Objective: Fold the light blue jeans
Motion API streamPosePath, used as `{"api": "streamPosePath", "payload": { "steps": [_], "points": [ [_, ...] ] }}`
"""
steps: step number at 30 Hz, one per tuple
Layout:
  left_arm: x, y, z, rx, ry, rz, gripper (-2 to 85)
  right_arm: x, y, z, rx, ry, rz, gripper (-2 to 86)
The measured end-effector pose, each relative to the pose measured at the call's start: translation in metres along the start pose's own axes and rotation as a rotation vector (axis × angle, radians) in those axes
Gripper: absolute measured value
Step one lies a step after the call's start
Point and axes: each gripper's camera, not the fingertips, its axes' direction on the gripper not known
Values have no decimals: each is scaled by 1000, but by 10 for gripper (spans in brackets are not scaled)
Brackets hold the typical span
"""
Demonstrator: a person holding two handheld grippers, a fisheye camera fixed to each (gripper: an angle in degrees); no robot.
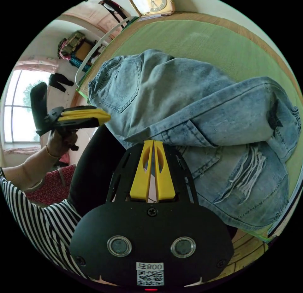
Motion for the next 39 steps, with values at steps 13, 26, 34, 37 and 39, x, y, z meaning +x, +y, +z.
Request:
{"api": "streamPosePath", "payload": {
  "steps": [13, 26, 34, 37, 39],
  "points": [
    [38, -128, 82, -156, 66, 39, 83, 125, -64, -139, 206, 112, 312, 84],
    [83, -187, 125, -176, 162, 43, 50, 176, -100, -140, 9, 184, 532, 93],
    [122, -216, 136, -161, 200, 63, 22, 170, -75, -165, -12, 220, 454, 45],
    [142, -227, 137, -149, 199, 96, 18, 166, -50, -190, 46, 201, 420, 36],
    [156, -233, 137, -144, 191, 122, 17, 165, -28, -208, 97, 173, 404, 33]
  ]
}}
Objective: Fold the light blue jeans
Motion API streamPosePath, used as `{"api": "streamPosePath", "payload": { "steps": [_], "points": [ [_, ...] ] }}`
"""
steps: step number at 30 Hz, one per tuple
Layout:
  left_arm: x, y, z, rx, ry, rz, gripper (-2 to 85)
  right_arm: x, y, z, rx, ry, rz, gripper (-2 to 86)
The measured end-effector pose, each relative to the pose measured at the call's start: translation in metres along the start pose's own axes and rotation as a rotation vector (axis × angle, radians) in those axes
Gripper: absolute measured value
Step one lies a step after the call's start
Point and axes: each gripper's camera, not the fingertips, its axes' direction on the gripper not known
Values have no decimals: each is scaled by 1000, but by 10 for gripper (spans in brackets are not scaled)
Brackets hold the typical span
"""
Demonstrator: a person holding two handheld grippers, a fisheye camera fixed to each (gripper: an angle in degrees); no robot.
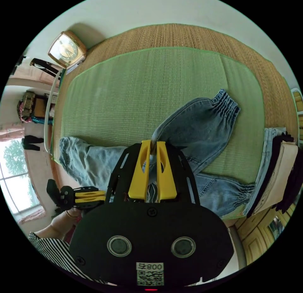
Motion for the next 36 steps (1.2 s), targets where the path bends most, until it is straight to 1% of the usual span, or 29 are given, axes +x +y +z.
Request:
{"api": "streamPosePath", "payload": {
  "steps": [5, 7, 13, 18, 23, 28, 33, 36],
  "points": [
    [44, -24, 13, -55, -54, 101, 16, 30, 64, -40, 78, -38, -34, 26],
    [59, -31, 21, -89, -88, 136, 16, 51, 103, -50, 113, -88, -17, 25],
    [104, -54, 50, -198, -202, 230, 16, 102, 192, -45, 135, -168, 54, 22],
    [132, -74, 76, -297, -260, 274, 16, 137, 241, -24, 119, -237, 112, 22],
    [152, -95, 104, -371, -312, 235, 19, 168, 270, 7, 85, -279, 141, 22],
    [164, -116, 119, -396, -323, 205, 22, 188, 290, 30, 78, -276, 142, 21],
    [169, -133, 122, -382, -276, 143, 25, 196, 300, 45, 58, -229, 104, 22],
    [171, -143, 121, -364, -218, 89, 27, 198, 306, 51, 55, -183, 69, 22]
  ]
}}
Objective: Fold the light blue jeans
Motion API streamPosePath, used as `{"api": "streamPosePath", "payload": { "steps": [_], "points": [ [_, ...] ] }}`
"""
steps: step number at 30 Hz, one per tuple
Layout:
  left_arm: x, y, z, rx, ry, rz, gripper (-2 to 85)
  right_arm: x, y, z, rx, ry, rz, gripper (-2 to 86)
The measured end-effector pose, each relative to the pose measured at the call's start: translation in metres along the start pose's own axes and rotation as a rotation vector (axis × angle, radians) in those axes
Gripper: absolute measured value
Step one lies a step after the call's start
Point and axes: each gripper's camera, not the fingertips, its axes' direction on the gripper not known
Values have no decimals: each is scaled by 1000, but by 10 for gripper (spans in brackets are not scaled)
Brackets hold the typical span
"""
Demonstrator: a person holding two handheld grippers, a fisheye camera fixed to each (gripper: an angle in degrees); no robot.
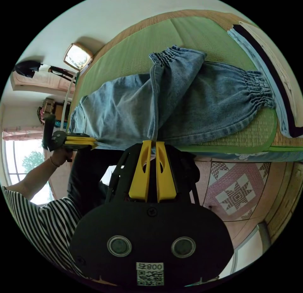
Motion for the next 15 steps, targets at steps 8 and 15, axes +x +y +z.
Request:
{"api": "streamPosePath", "payload": {
  "steps": [8, 15],
  "points": [
    [21, -22, -34, 56, 37, 2, 39, 14, 24, 4, 55, 39, -74, 21],
    [35, -53, -56, 95, 104, 17, 33, 47, 41, 2, 82, -64, -54, 22]
  ]
}}
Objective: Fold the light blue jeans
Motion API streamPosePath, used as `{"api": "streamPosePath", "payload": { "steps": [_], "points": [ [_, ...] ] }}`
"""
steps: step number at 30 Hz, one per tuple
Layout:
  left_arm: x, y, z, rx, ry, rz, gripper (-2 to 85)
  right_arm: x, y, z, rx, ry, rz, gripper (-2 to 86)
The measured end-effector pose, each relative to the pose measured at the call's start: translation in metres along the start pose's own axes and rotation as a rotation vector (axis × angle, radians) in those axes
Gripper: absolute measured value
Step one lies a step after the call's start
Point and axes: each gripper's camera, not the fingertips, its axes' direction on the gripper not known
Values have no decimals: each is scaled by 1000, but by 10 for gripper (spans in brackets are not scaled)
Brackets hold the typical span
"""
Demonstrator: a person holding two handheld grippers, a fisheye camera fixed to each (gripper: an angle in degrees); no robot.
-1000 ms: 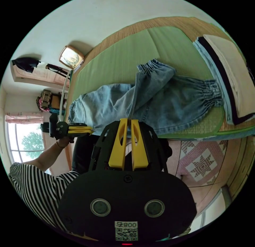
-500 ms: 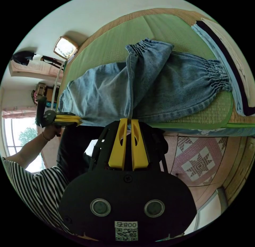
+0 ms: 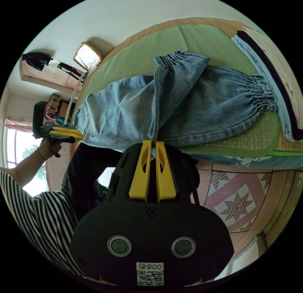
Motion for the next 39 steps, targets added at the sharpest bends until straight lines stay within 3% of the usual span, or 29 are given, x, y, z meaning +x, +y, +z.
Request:
{"api": "streamPosePath", "payload": {
  "steps": [7, 12, 16, 23, 33, 39],
  "points": [
    [5, -109, 0, 165, 175, -43, 75, 32, 18, -8, 20, -106, 39, 26],
    [1, -181, 16, 147, 130, -158, 87, 46, 28, -12, 19, -133, 32, 28],
    [-2, -210, 27, 123, 184, -239, 50, 57, 36, -15, 12, -157, 26, 31],
    [32, -231, 8, 192, 209, -130, 13, 82, 58, -39, 94, -192, 102, 38],
    [99, -277, 5, 153, 265, 56, 11, 106, 38, -100, 399, -102, 111, 108],
    [140, -310, 17, 59, 244, 175, 17, 167, 55, -96, 445, -281, 262, 112]
  ]
}}
